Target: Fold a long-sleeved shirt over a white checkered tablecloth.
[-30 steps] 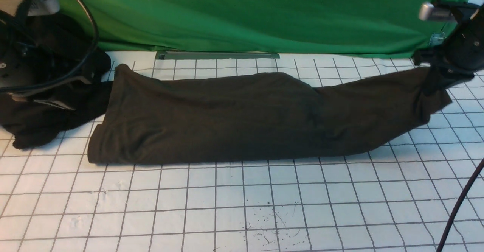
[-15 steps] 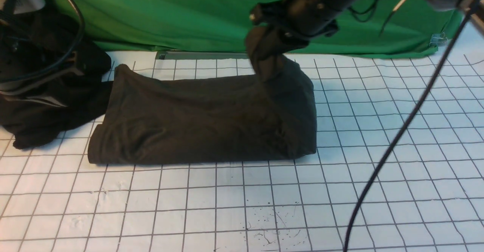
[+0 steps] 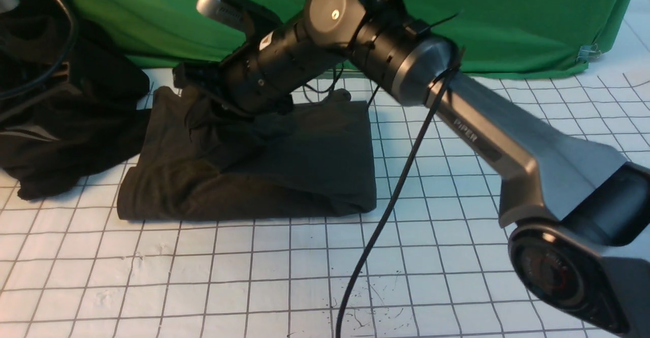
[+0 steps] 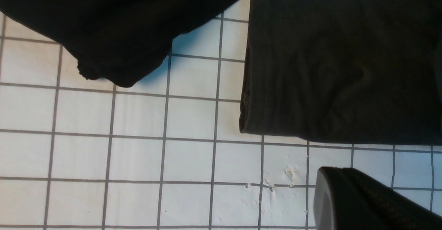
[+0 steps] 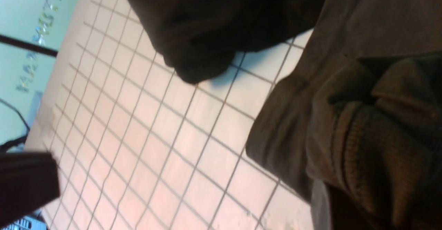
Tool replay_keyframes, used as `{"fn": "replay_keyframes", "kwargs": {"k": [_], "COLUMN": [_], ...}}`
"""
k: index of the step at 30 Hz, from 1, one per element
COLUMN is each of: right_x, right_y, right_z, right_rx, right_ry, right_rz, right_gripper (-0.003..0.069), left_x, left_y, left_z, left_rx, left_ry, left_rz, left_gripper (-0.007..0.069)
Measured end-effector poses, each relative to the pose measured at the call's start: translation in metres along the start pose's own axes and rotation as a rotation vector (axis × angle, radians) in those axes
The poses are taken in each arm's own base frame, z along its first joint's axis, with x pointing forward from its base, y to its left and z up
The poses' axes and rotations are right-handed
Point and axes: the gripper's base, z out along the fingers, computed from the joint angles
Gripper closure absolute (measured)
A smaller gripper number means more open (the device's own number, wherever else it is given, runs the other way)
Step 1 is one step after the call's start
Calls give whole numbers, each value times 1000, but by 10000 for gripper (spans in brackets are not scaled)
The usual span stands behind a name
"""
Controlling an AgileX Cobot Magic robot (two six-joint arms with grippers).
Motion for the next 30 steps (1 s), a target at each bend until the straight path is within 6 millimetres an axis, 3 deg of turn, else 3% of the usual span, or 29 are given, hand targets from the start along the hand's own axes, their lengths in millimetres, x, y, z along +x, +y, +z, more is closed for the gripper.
{"fn": "replay_keyframes", "kwargs": {"k": [2,6,7,11,14,16,17,19,20,21,22,24,27,30], "right_x": [3,11,11,16,11,6,-5,-23,-24,-39,-43,-61,-70,-67], "right_y": [-4,-7,-7,-3,-3,-6,-11,-22,-25,-33,-36,-50,-51,-45], "right_z": [12,37,38,41,27,15,-6,-44,-47,-77,-84,-124,-156,-170], "right_rx": [-1,-14,-15,-21,-12,2,31,106,115,176,190,251,284,293], "right_ry": [-15,-60,-61,-49,-11,23,33,57,59,28,20,-45,-94,-89], "right_rz": [17,44,46,45,-33,-92,-156,-227,-231,-256,-263,-260,-267,-299], "right_gripper": [613,456,447,253,219,230,267,405,421,541,564,631,648,650], "left_x": [0,-1,-1,-1,-1,-1,-1,-1,-1,-2,-2,-2,-3,-6], "left_y": [0,0,0,0,0,0,0,-1,-1,-4,-5,-9,-9,-6], "left_z": [0,0,0,0,0,0,0,4,5,14,17,35,58,81], "left_rx": [0,0,0,0,0,0,0,15,21,59,69,133,163,155], "left_ry": [-2,-9,-9,-9,-8,-8,-6,5,9,33,41,100,156,164], "left_rz": [0,0,0,0,0,0,0,-12,-17,-16,-16,-12,-26,-37], "left_gripper": [629,629,629,629,629,629,629,629,629,629,629,629,629,622]}}
